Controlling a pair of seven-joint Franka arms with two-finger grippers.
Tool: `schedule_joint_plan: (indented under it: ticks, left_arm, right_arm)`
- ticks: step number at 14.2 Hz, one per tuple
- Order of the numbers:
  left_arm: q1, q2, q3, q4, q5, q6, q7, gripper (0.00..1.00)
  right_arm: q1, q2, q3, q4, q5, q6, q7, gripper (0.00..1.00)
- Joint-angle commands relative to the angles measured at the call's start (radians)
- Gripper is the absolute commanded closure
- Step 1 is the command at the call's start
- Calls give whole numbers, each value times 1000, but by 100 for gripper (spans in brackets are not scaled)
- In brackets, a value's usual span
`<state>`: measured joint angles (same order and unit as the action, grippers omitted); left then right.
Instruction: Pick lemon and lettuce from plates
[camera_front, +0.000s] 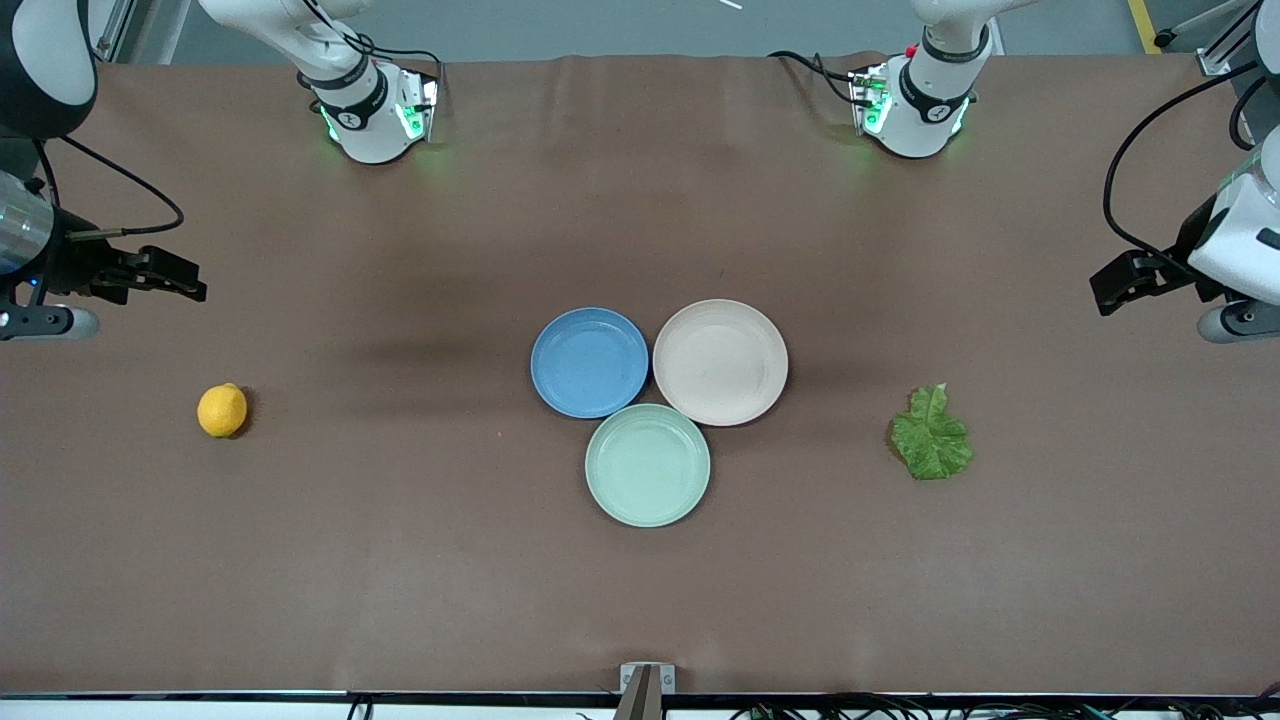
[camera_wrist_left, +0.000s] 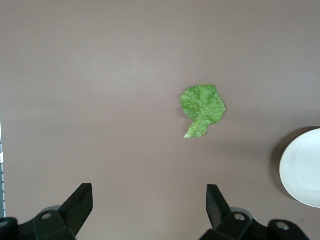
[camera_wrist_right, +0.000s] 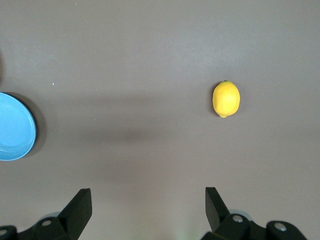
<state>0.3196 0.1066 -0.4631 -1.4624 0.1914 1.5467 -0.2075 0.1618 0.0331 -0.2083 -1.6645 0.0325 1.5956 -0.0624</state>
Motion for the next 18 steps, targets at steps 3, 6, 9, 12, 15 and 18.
schedule_joint_plan:
  ticks: [3, 6, 9, 12, 15, 18]
  left_arm:
    - [-158, -99, 196, -56, -81, -13, 63, 0]
    - [-272, -142, 341, -91, -167, -42, 66, 0]
    - [-333, -148, 399, -91, -173, -66, 51, 0]
    - [-327, -147, 394, -91, -175, -70, 59, 0]
    - [-326, -150, 389, -90, -175, -68, 63, 0]
    - [-324, -150, 389, -91, -175, -68, 63, 0]
  right_arm:
    - [-14, 10, -10, 118, -11, -16, 9, 0]
    - [-24, 10, -11, 164, -2, -13, 9, 0]
    - [-22, 16, -11, 169, -2, -13, 9, 0]
    - [-15, 22, -11, 170, -6, -11, 9, 0]
    - [-14, 24, -10, 172, -3, -14, 9, 0]
    - [-31, 25, -2, 172, -2, -14, 7, 0]
